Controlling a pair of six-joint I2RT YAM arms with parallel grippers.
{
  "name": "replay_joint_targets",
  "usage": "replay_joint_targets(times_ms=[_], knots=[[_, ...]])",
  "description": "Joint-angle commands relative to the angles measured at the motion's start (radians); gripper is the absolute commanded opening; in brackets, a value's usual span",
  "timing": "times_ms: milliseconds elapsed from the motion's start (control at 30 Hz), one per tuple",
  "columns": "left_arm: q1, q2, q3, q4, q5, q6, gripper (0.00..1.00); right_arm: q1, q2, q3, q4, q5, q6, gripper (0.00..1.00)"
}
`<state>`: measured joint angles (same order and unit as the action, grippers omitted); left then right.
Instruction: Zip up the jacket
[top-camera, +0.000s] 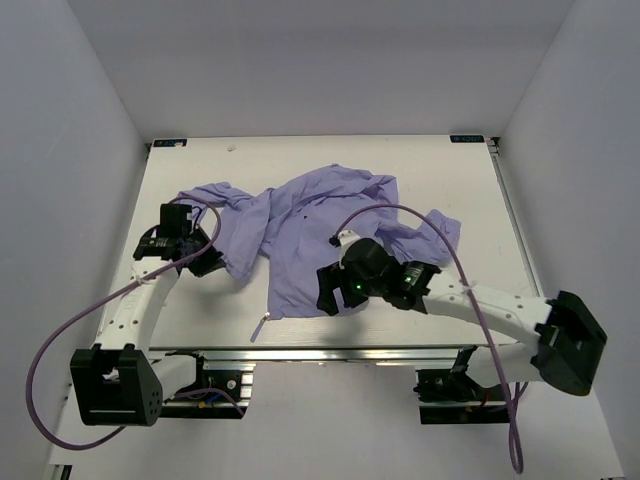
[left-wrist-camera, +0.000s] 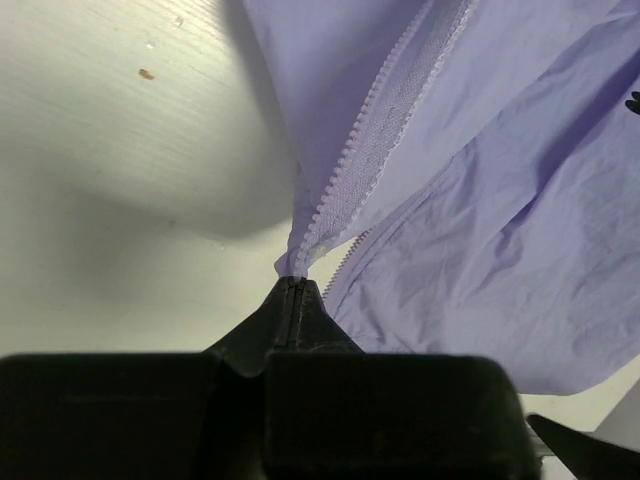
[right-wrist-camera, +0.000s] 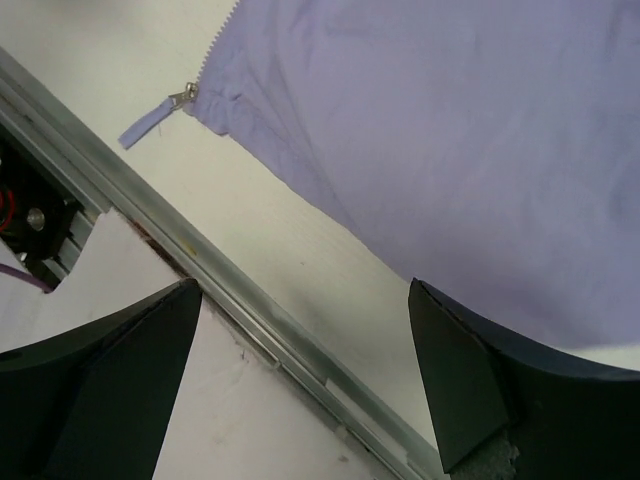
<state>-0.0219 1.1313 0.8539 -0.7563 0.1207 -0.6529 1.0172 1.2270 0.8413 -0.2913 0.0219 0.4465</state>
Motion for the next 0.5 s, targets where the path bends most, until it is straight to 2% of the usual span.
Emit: replay_joint_targets(times_ms=[0, 67, 133, 200, 267, 333, 367, 433, 467], knots=[[-0.007, -0.016, 0.054, -0.061, -0.047, 0.044, 0.00, -0.020, 0.089, 0.022, 0.101, -0.046, 0.079, 0.89], [-0.042, -0.016, 0.069, -0.095, -0.065, 0.062, 0.00, -0.051, 0.176, 0.047, 0.104, -0.075, 0.112, 0.89], [-0.100, -0.004, 0.102, -0.139, -0.160, 0.055, 0.00, -0.113, 0.227, 0.027, 0.145, -0.138, 0.144, 0.89], [-0.241, 0.022, 0.125, -0.181, -0.267, 0.032, 0.00, -0.188, 0.236, -0.005, 0.175, -0.163, 0.162, 0.89], [-0.365, 0.047, 0.132, -0.189, -0.282, 0.009, 0.00, -0.241, 0.239, -0.030, 0.164, -0.162, 0.169, 0.89], [-0.438, 0.082, 0.120, -0.184, -0.288, -0.007, 0.00, -0.296, 0.246, -0.039, 0.155, -0.143, 0.158, 0.89], [-0.520, 0.097, 0.114, -0.189, -0.299, -0.019, 0.00, -0.317, 0.249, -0.045, 0.149, -0.129, 0.149, 0.89], [-0.616, 0.163, 0.117, -0.199, -0.344, -0.054, 0.00, -0.330, 0.264, -0.044, 0.139, -0.100, 0.141, 0.89], [-0.709, 0.192, 0.131, -0.202, -0.352, -0.059, 0.00, -0.345, 0.270, -0.045, 0.135, -0.094, 0.147, 0.89]])
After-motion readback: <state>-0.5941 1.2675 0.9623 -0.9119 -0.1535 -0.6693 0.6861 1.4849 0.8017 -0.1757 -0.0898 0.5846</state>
